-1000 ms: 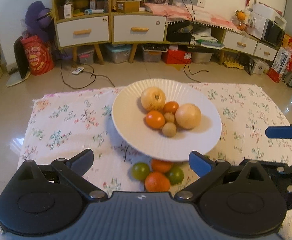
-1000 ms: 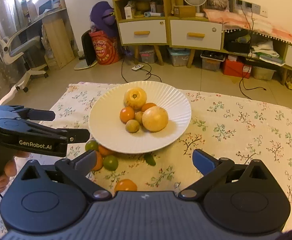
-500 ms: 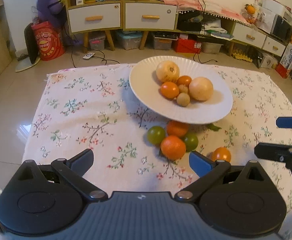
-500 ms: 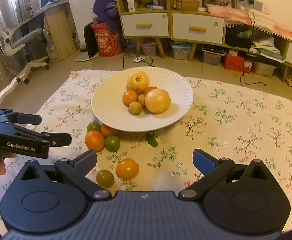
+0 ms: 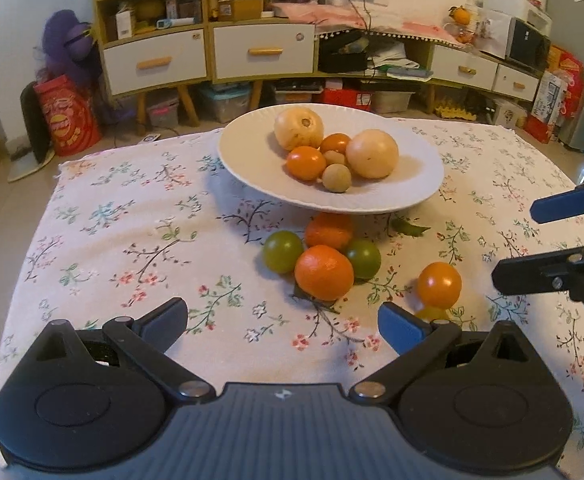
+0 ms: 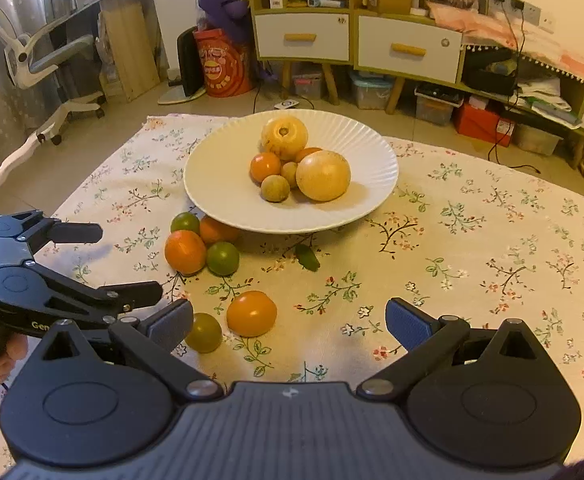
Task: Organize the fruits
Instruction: 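Withdraw both grippers from the plate toward the loose fruits, then grasp a mandarin with the left gripper while the right grasps another mandarin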
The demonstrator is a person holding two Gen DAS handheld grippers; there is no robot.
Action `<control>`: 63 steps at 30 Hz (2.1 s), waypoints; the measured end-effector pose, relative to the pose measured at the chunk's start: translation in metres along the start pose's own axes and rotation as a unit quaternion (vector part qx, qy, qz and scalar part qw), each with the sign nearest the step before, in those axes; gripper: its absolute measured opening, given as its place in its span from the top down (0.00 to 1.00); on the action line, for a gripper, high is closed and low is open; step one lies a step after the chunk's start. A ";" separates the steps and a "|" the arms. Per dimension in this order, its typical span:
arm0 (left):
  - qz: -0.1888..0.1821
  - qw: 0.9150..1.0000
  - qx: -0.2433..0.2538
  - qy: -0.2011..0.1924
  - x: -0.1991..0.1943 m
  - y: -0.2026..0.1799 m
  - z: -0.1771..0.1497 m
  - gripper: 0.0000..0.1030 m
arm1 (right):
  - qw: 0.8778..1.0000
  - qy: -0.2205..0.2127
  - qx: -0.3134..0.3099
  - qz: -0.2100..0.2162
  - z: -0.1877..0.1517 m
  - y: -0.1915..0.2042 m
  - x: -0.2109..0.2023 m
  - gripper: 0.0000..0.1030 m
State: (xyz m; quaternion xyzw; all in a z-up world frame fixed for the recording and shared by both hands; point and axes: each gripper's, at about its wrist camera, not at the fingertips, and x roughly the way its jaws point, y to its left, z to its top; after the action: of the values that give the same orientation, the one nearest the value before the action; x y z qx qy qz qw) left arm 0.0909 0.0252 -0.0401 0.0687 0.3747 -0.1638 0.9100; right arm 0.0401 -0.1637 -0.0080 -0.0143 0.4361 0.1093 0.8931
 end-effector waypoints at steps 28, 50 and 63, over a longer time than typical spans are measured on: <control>-0.079 0.994 -0.074 0.023 0.012 0.013 0.011 0.89 | 0.998 -0.009 0.063 0.030 0.020 0.003 0.036 0.11; -0.072 0.994 -0.065 0.052 -0.008 0.035 0.001 0.89 | 0.996 -0.005 0.082 0.024 0.030 0.035 0.075 0.49; -0.069 0.994 -0.065 0.055 -0.006 0.033 0.003 0.89 | 0.997 0.002 0.067 0.034 0.032 0.041 0.075 0.69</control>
State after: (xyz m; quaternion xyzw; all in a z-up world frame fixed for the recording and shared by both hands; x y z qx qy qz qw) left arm 0.1005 0.0567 -0.0336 -0.0077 0.4382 -0.1970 0.8770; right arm 0.1007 -0.1067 -0.0438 0.0603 0.4444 0.1102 0.8870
